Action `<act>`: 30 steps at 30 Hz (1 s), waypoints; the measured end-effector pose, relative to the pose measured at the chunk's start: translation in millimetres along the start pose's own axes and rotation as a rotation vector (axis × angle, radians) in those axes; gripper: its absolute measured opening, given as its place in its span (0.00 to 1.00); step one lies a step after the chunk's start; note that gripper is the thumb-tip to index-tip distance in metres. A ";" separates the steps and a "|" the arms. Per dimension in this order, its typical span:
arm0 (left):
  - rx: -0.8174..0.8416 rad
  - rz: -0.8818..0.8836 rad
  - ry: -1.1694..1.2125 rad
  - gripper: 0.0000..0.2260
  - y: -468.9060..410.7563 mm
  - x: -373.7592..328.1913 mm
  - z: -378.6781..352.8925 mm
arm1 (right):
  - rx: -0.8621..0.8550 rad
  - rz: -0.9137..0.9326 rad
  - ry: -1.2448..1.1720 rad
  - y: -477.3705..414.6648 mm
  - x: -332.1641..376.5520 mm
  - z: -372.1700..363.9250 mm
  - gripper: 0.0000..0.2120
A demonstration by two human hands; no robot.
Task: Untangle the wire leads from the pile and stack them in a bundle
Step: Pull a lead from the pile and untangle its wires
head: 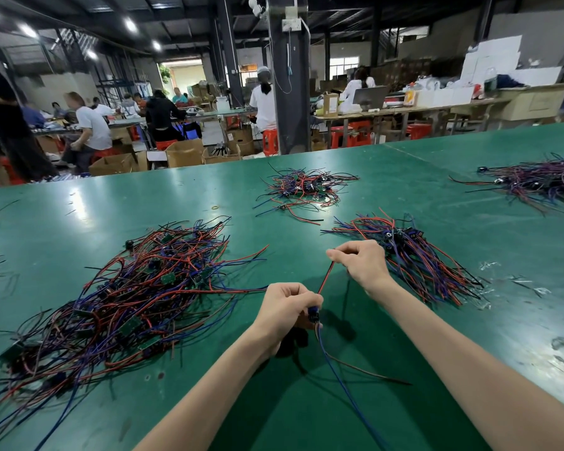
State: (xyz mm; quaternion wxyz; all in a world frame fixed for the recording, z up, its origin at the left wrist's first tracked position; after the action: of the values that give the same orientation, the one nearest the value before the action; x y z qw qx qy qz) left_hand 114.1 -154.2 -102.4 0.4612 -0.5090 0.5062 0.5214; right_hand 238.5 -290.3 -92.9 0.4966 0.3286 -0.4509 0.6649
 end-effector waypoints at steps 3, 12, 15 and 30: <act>0.006 0.002 0.003 0.22 0.9 -1.3 -0.2 | -0.010 -0.040 -0.063 -0.4 -3.0 -1.1 0.06; 0.051 -0.009 0.013 0.21 4.0 -1.7 -3.3 | 0.020 -0.210 -0.320 2.0 -9.9 -4.9 0.08; 0.030 -0.027 0.038 0.19 3.4 -1.8 -1.2 | 0.129 -0.326 -0.530 7.9 -4.4 -11.3 0.08; -0.126 -0.059 0.014 0.15 -2.1 -0.9 18.2 | 0.673 -0.253 -0.488 45.5 31.1 -44.9 0.07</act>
State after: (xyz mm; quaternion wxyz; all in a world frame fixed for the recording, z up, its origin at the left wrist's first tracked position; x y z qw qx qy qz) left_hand 115.1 -135.9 -102.1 0.4402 -0.5552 0.4604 0.5348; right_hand 186.4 -242.0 -94.8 0.3181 0.6724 -0.2693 0.6116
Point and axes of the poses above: each hand's wrist, its own y-axis away from the middle knuckle, its own z-axis out of the back of the hand, x = y × z, the point moved 5 cm from there along -y, towards the middle knuckle, and after that the axes turned 3 degrees about x, right-handed, at the moved point
